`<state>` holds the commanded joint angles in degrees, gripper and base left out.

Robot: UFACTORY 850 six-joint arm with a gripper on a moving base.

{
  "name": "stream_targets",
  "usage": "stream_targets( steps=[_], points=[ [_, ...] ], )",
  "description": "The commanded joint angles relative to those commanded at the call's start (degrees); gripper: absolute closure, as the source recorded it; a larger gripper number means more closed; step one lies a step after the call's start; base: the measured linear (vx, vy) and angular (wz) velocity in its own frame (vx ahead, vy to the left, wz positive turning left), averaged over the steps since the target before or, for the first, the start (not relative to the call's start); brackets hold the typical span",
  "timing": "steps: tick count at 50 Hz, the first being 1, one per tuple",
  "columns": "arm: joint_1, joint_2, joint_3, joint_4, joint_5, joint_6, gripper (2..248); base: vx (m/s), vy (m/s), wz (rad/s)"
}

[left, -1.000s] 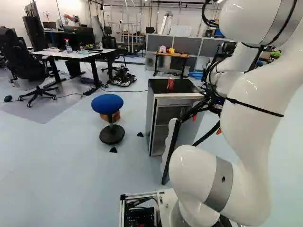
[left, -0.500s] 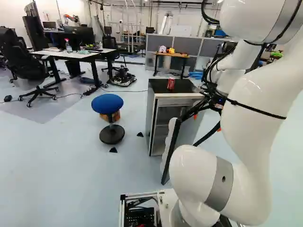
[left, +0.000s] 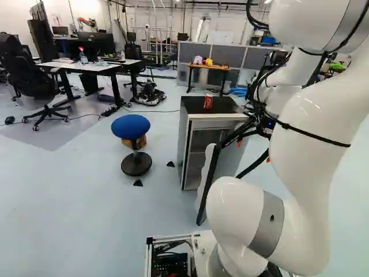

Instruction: Grab a drink from the fridge

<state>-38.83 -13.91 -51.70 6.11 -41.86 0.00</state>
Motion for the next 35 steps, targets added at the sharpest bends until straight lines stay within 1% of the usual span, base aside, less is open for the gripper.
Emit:
stream_targets(
  steps=[7,12,17,26,35],
  points=[
    [-1.0,1.0,1.3,-1.5,0.4,0.0,3,0.000,0.000,0.000],
    [-1.5,1.6,2.1,-3.2,0.8,0.0,3,0.000,0.000,0.000],
    [-1.6,2.2,2.9,-5.1,1.2,0.0,3,0.000,0.000,0.000],
    [-0.9,3.3,4.2,-8.9,2.0,0.0,3,0.000,0.000,0.000],
    [0.7,4.4,5.6,-12.9,2.9,0.0,3,0.000,0.000,0.000]
  ],
)
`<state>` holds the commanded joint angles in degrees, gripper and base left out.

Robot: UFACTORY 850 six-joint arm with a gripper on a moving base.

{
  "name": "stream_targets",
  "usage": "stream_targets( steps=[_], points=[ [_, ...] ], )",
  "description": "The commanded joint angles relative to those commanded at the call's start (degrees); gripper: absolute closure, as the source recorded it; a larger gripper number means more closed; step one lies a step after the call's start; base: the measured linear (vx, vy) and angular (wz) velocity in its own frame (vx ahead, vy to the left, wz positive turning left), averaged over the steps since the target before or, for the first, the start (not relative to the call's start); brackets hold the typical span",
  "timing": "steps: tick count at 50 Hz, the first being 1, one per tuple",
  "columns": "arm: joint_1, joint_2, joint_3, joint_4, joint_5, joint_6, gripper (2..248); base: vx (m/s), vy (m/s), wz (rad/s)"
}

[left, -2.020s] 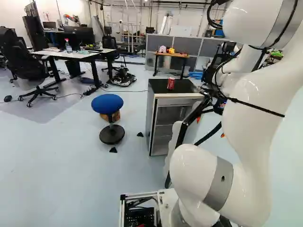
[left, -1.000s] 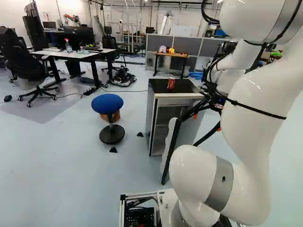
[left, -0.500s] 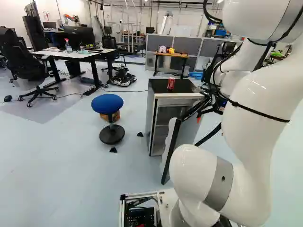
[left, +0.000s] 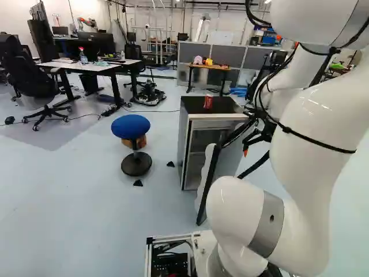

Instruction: Grab a drink from the fridge

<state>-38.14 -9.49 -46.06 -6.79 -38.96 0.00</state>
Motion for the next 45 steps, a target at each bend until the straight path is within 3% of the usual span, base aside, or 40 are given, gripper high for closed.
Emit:
stream_targets(
  steps=[17,45],
  points=[
    [3.8,2.1,2.6,-5.6,3.7,0.0,3,0.000,0.000,0.000],
    [10.3,3.7,4.4,-9.3,11.3,0.0,3,0.000,0.000,0.000]
  ],
)
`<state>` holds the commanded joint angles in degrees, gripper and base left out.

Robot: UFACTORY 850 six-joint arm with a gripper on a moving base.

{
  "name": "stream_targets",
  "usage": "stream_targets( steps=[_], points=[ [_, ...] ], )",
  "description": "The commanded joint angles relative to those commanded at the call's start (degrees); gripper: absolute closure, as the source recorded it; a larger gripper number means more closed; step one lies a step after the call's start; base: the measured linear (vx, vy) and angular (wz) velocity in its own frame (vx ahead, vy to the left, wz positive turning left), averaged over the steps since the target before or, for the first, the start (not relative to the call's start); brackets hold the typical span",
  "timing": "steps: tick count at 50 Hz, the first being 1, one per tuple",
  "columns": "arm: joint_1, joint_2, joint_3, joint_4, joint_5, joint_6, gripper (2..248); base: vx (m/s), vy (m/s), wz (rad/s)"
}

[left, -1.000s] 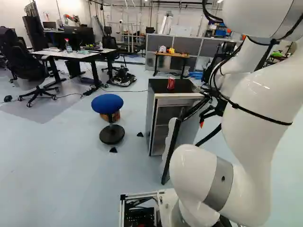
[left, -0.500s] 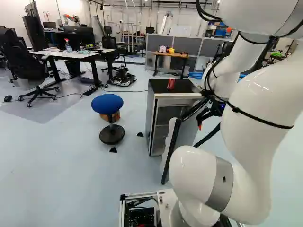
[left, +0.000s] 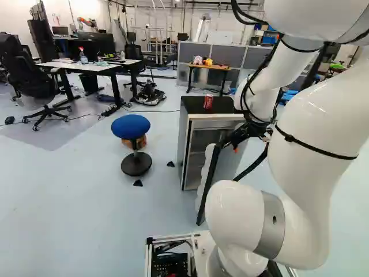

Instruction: Grab a drink from the fridge

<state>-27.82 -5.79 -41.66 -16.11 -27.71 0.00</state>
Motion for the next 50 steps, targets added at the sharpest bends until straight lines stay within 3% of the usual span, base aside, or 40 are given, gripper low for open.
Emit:
stream_targets(
  steps=[30,50],
  points=[
    [6.0,-0.5,-0.6,0.0,0.1,0.0,3,0.000,0.000,0.000],
    [8.7,-3.1,-3.6,0.0,0.5,0.0,3,0.000,0.000,0.000]
  ],
)
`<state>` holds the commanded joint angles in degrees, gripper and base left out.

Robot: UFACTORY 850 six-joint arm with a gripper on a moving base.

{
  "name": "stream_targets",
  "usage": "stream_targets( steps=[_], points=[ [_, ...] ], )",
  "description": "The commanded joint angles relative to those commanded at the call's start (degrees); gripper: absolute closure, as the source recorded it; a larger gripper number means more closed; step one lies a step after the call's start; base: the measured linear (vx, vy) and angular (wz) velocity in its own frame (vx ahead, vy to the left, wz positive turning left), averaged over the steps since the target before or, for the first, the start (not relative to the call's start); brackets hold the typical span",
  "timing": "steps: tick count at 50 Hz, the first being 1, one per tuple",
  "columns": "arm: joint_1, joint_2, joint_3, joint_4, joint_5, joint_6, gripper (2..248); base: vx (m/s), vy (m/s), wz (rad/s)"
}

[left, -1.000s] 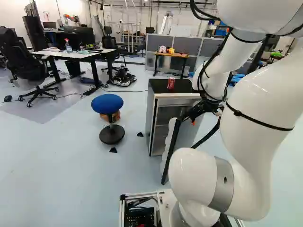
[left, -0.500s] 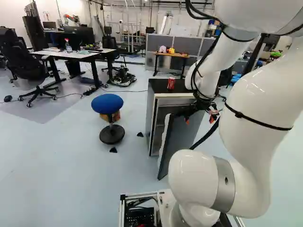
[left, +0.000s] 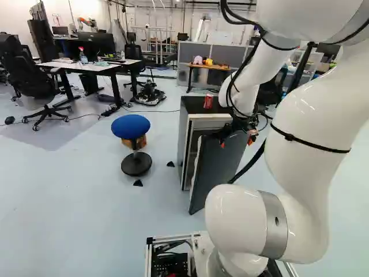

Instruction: Grab a drink from the fridge

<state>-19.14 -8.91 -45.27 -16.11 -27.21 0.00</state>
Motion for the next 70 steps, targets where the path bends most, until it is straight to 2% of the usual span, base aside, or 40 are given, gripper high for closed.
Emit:
stream_targets(
  steps=[39,70],
  points=[
    [3.3,-6.4,-7.8,0.1,0.1,0.0,3,0.000,0.000,0.000],
    [5.5,-11.4,-14.3,3.9,0.1,0.0,3,0.000,0.000,0.000]
  ],
)
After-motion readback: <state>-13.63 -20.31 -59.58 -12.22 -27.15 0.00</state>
